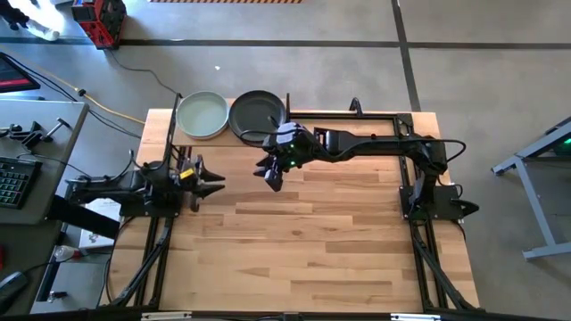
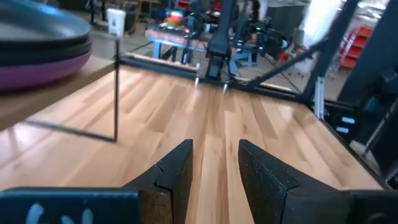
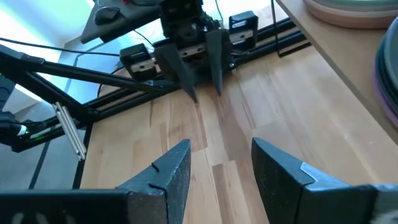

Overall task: Place and stack plates onto a shelf
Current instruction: Return to Home Position

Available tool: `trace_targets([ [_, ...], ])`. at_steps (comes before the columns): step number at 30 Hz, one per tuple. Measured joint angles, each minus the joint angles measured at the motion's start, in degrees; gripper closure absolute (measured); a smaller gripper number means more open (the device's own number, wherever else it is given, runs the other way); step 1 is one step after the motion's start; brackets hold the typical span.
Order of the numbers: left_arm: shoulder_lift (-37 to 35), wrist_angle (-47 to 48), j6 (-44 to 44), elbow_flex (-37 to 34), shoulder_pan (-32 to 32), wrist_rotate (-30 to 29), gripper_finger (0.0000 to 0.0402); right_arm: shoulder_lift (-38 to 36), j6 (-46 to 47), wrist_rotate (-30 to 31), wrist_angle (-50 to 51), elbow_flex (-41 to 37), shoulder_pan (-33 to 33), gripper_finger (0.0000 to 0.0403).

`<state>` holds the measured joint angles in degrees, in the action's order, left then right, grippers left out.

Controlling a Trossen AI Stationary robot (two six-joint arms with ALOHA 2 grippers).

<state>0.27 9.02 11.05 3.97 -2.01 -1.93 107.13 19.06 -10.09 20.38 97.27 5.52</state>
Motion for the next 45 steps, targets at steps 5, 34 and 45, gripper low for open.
trace_targets([
  [5, 0.0, -0.1, -3.7, 0.0, 1.3, 0.2, 0.0284, 0.0, -1.0, 0.0, 0.1, 0.0, 0.0, 0.0251],
  [34, 2.0, -0.1, 0.8, 0.0, 1.3, -0.2, 0.0284, -18.4, -21.0, 0.5, 11.0, -14.3, 1.1, 0.0251],
  [45, 2.0, -0.1, 0.8, 0.0, 1.3, -0.2, 0.0284, -47.0, -12.5, 0.9, -19.3, -53.8, 1.2, 0.0251],
])
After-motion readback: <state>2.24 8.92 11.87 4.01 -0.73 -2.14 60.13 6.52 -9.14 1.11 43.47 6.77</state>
